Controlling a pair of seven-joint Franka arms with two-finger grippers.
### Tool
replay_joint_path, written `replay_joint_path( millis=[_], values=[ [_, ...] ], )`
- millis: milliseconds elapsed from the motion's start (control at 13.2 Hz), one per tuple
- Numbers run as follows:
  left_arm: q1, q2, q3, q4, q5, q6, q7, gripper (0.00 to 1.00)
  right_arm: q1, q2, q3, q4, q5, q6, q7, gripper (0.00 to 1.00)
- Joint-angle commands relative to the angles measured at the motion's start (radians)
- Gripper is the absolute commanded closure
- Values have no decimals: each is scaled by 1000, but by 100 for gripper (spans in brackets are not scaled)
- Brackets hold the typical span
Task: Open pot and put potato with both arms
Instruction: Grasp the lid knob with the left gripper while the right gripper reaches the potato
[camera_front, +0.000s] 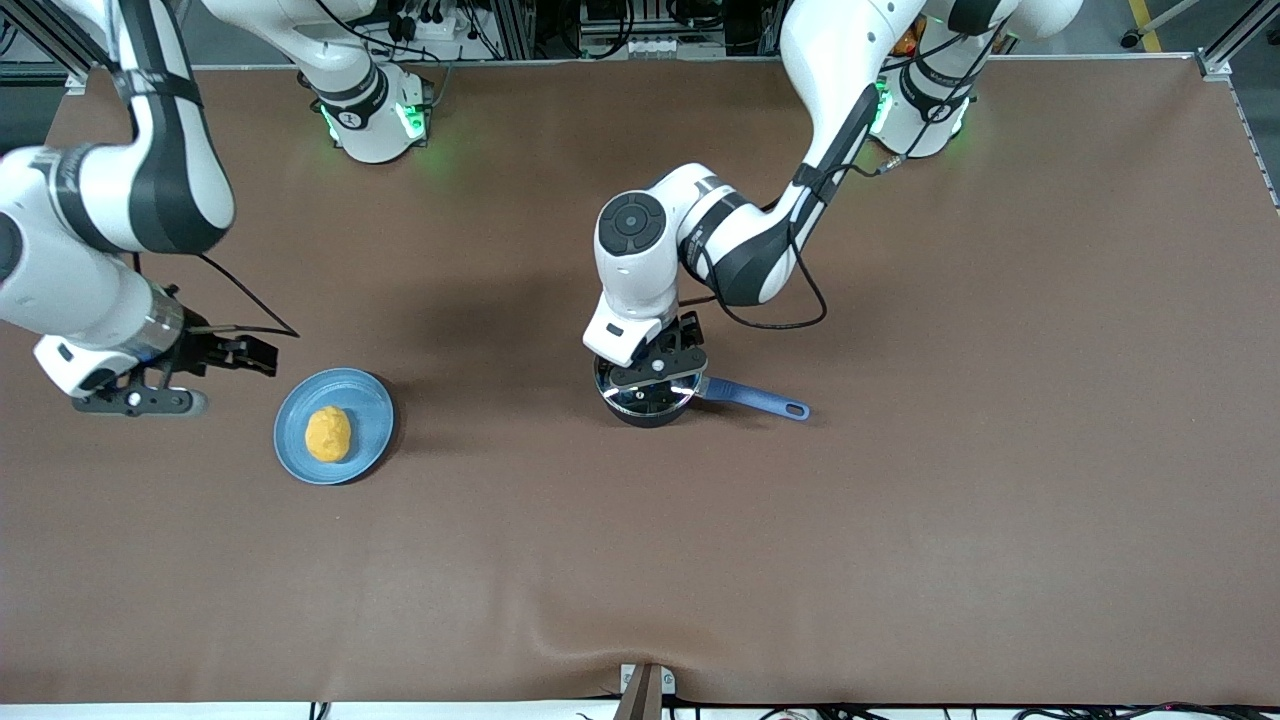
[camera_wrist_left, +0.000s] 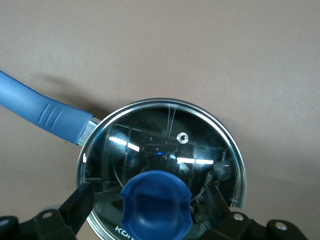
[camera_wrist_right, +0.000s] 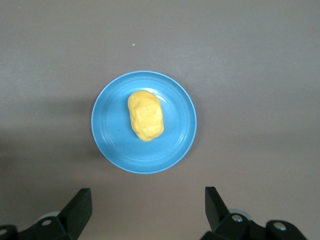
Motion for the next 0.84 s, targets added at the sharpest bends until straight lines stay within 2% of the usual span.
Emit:
replay_joint_path(
  millis=[0, 228, 304, 532, 608, 760],
  values=[
    [-12, 23, 9, 29, 23, 4, -22, 2, 0, 66, -1, 3, 10, 56, -1, 0],
    [-12, 23, 6, 29, 21, 4, -22, 11, -7, 135, -2, 3, 88, 113, -7, 0],
    [-12, 23, 6, 29, 21, 4, -25, 17, -1, 165, -2, 3, 102, 135, -7, 0],
    [-21, 20, 3, 27, 20, 4, -33, 44, 4, 255, -2, 3, 107, 231, -7, 0],
    [-21, 19, 3, 27, 18, 2, -34, 56, 4, 280, -2, 3, 107, 253, -7, 0],
    [-21, 7, 3, 27, 15, -2, -44, 94, 0, 309, -1, 3, 107, 277, -9, 0]
  ],
)
